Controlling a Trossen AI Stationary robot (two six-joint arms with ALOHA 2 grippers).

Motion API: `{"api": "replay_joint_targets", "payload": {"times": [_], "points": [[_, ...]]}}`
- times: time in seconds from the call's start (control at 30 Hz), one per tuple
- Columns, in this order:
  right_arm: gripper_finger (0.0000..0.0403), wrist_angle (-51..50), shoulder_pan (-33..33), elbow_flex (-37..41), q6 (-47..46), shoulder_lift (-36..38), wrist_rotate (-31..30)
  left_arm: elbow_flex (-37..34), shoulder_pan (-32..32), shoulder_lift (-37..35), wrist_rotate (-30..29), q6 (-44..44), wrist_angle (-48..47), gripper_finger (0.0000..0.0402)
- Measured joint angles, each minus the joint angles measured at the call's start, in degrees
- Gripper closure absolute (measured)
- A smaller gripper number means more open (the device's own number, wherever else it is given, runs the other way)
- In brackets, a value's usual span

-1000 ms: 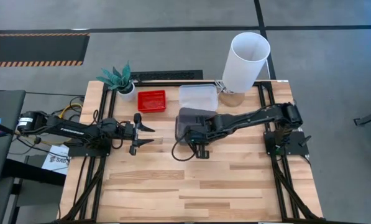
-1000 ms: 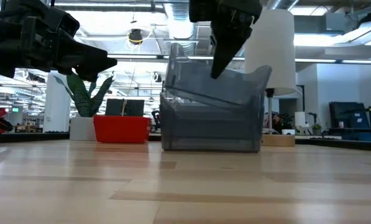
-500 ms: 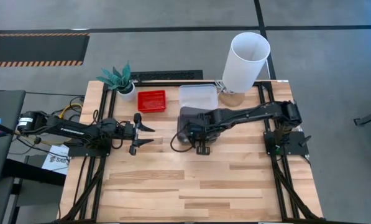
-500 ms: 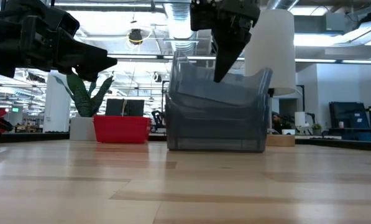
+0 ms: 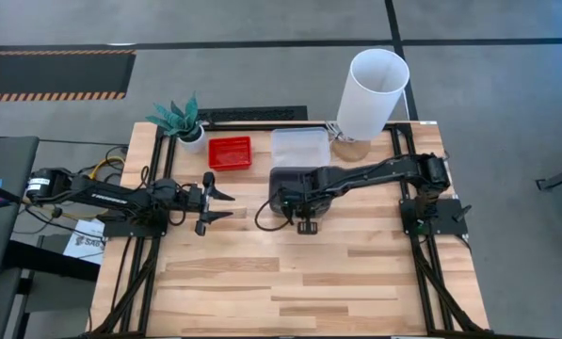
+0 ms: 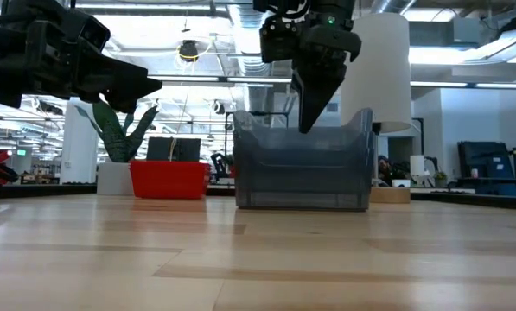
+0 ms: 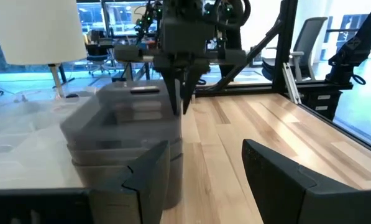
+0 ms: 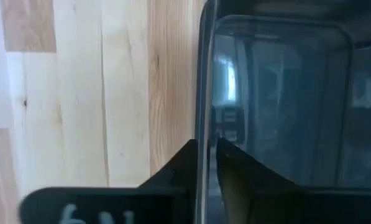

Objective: Stack baskets by color
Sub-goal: Stack the black bin on top of the black bins, then return to Home Position

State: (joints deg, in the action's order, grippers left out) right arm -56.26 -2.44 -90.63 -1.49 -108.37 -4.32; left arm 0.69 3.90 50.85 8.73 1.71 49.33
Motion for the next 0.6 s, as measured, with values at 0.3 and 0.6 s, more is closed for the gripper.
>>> {"api": "replay_joint_targets", "payload": {"times": [0.3,0.6], "points": [[0.0227,-1.34,-0.02,-0.04,0.53,2.29,0.00,0.00,0.00,0.00,0.07,-1.01,0.65,0.0212],[0.0173,-1.55,-0.16,3.52,3.99,14.32,0.05,4.01,0.00,0.00,-3.31,-6.75,1.40,0.0212]]}}
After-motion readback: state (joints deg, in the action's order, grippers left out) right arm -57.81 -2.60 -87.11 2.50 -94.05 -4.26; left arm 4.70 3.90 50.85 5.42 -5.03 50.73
